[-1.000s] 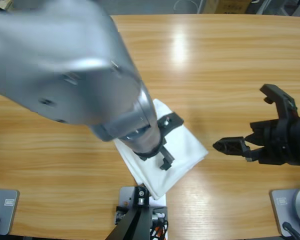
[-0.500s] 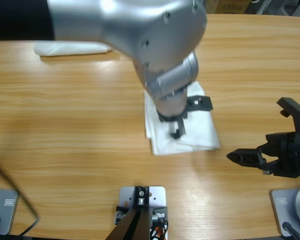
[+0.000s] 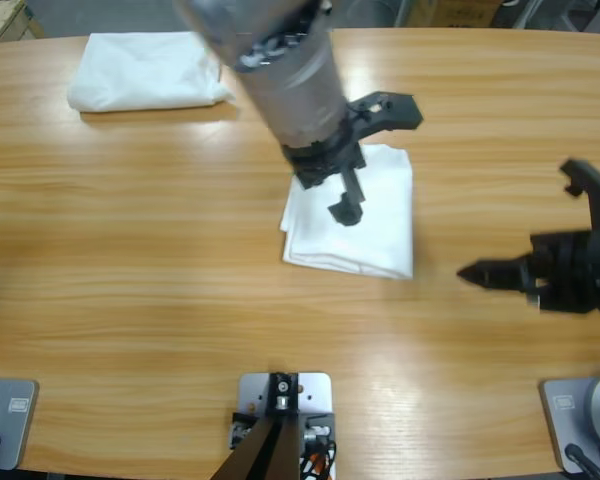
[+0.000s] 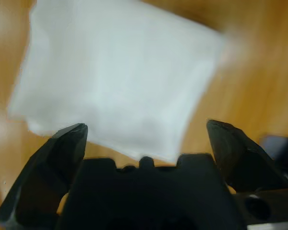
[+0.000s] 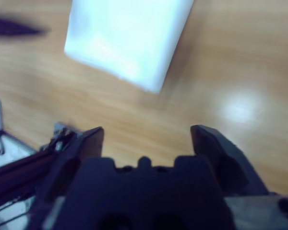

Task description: Fold clothes

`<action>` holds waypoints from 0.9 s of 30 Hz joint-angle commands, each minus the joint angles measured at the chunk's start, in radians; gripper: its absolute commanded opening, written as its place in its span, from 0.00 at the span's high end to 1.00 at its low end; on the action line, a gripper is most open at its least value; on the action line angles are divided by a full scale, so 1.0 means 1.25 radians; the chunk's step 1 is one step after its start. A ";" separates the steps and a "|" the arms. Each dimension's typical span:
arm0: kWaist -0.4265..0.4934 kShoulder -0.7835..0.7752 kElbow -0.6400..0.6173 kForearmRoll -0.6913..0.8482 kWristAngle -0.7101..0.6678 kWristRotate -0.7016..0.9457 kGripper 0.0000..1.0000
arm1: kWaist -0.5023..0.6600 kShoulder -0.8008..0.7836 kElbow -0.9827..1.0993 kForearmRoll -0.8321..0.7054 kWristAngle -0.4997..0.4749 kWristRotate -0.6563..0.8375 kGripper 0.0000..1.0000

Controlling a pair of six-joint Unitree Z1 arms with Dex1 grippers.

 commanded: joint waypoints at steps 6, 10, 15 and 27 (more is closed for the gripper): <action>0.015 -0.224 0.611 -0.457 -0.026 -0.241 1.00 | -0.270 0.400 -0.213 -0.093 0.318 -0.220 1.00; 0.011 -0.167 0.610 -0.514 -0.018 -0.302 1.00 | -0.298 0.481 -0.200 -0.188 0.370 -0.218 1.00; -0.008 -0.141 0.587 -0.535 0.026 -0.353 1.00 | -0.311 0.549 -0.173 -0.284 0.387 -0.218 1.00; -0.018 -0.126 0.601 -0.546 0.036 -0.371 1.00 | -0.337 0.489 -0.098 -0.303 0.310 -0.174 1.00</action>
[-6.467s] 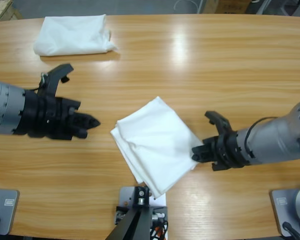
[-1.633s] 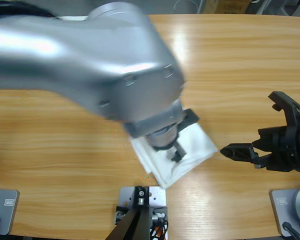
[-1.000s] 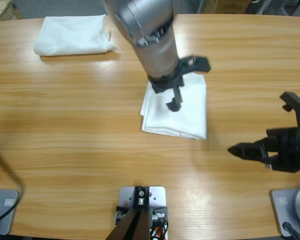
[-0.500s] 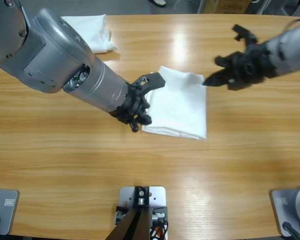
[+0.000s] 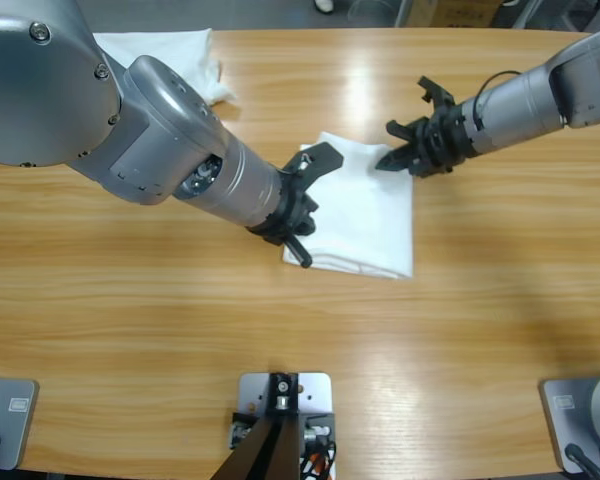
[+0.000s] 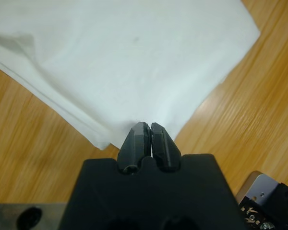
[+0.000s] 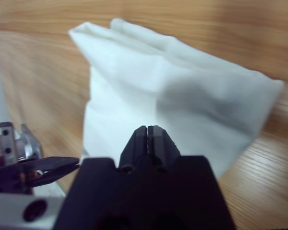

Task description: Fold clothes

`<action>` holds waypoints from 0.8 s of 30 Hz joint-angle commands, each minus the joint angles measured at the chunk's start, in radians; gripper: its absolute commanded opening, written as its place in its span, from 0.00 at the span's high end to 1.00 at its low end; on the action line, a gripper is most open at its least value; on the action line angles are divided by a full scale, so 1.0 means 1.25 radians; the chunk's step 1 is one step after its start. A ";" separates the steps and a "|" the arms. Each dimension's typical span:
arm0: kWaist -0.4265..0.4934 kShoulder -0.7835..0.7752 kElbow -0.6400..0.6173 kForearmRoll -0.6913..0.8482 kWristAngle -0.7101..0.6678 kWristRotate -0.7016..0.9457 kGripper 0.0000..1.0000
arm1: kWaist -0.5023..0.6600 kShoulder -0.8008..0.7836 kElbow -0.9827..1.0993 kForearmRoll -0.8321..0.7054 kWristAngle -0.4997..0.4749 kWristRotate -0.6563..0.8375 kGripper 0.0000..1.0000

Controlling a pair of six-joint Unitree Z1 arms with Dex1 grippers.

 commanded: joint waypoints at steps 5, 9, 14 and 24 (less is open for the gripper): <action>-0.008 0.039 0.017 -0.014 0.018 -0.023 1.00 | -0.014 0.009 0.122 -0.041 -0.042 0.032 1.00; -0.007 0.016 0.005 -0.014 0.018 -0.042 1.00 | -0.014 0.060 0.152 -0.113 -0.045 0.035 1.00; 0.019 0.035 -0.070 -0.006 0.009 -0.081 1.00 | -0.014 0.065 0.176 -0.137 -0.046 0.035 1.00; 0.097 0.280 -0.463 0.242 0.006 -0.095 1.00 | -0.013 0.038 0.196 -0.138 -0.048 0.035 1.00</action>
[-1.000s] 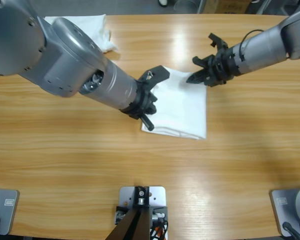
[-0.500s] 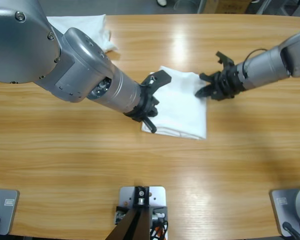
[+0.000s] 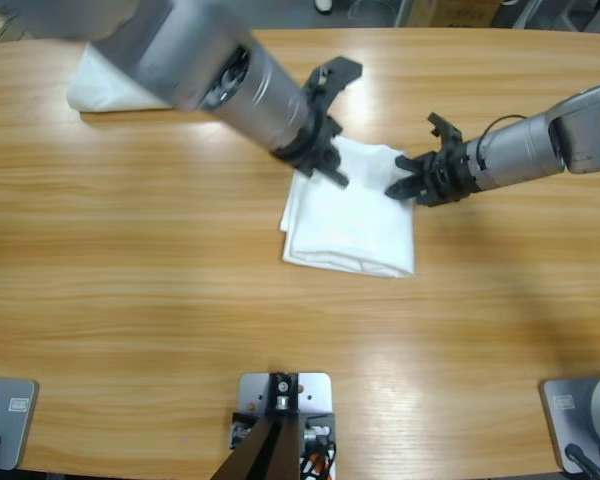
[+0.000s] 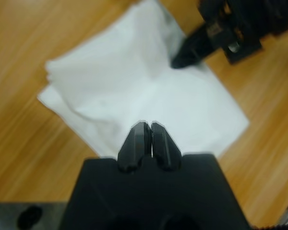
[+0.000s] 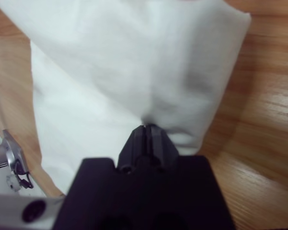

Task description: Fold clothes

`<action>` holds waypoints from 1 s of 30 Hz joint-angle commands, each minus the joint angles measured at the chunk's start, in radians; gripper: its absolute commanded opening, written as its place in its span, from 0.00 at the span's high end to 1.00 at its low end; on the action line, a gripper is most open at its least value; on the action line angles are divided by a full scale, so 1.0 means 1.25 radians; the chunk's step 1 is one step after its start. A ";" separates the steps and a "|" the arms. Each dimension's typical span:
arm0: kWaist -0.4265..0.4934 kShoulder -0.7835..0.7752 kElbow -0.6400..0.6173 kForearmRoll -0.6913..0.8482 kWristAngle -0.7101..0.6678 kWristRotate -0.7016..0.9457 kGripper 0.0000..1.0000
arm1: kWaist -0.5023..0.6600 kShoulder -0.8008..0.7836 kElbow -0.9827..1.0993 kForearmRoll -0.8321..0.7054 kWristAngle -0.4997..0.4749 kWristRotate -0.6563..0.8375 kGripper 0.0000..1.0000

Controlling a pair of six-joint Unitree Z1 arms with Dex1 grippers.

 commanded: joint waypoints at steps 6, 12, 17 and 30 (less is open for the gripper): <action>0.048 0.337 -0.441 0.289 0.003 -0.065 1.00 | -0.010 0.008 0.069 0.009 -0.018 0.010 1.00; 0.064 0.404 -0.598 0.474 0.084 -0.148 1.00 | -0.010 -0.010 0.090 0.006 -0.018 0.005 1.00; 0.070 0.471 -0.750 0.589 0.090 -0.160 1.00 | -0.010 -0.041 0.099 0.006 -0.018 0.005 1.00; 0.150 0.265 -0.810 0.707 0.182 -0.021 1.00 | 0.019 -0.160 0.114 0.015 -0.094 0.036 0.63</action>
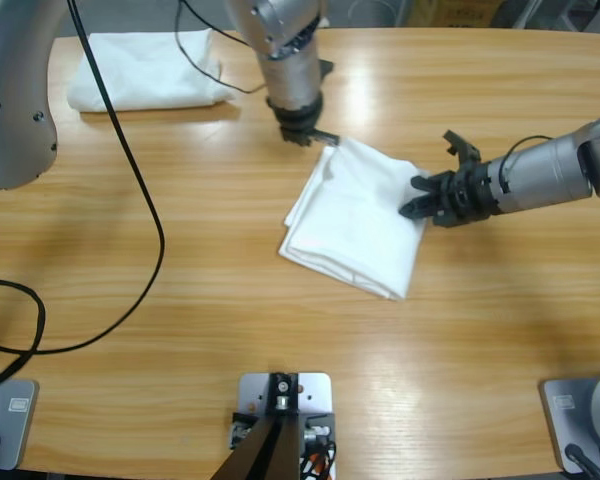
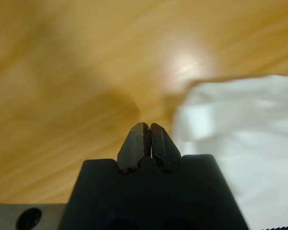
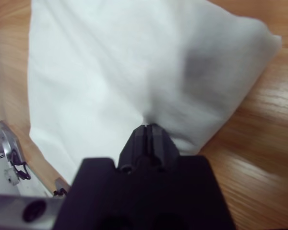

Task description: Fold clothes

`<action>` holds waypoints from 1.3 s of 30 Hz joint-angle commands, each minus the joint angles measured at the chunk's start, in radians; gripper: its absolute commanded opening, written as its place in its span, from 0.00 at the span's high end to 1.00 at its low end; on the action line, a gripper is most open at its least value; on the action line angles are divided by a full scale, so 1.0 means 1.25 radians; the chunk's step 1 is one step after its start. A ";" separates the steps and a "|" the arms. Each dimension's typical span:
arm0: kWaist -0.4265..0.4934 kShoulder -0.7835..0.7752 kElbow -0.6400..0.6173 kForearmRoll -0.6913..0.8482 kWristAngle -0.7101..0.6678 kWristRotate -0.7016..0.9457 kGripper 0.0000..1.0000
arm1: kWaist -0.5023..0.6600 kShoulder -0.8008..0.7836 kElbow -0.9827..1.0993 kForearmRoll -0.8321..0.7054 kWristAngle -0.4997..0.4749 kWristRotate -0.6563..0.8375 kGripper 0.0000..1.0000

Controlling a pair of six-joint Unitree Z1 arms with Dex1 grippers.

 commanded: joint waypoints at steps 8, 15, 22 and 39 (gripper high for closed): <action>0.108 -0.425 0.321 -0.018 -0.049 0.284 0.11 | 0.159 -0.242 -0.100 0.234 -0.187 0.020 0.00; 0.189 -0.623 0.736 -0.226 -0.094 0.438 0.11 | 0.210 -0.224 -0.322 0.550 -0.235 -0.219 0.00; 0.365 -0.527 0.622 -0.235 -0.006 0.244 0.01 | 0.210 -0.190 -0.367 0.604 -0.249 -0.195 0.00; 0.511 -0.065 0.123 -0.110 0.004 0.147 0.00 | 0.210 -0.101 -0.392 0.575 -0.226 -0.173 0.00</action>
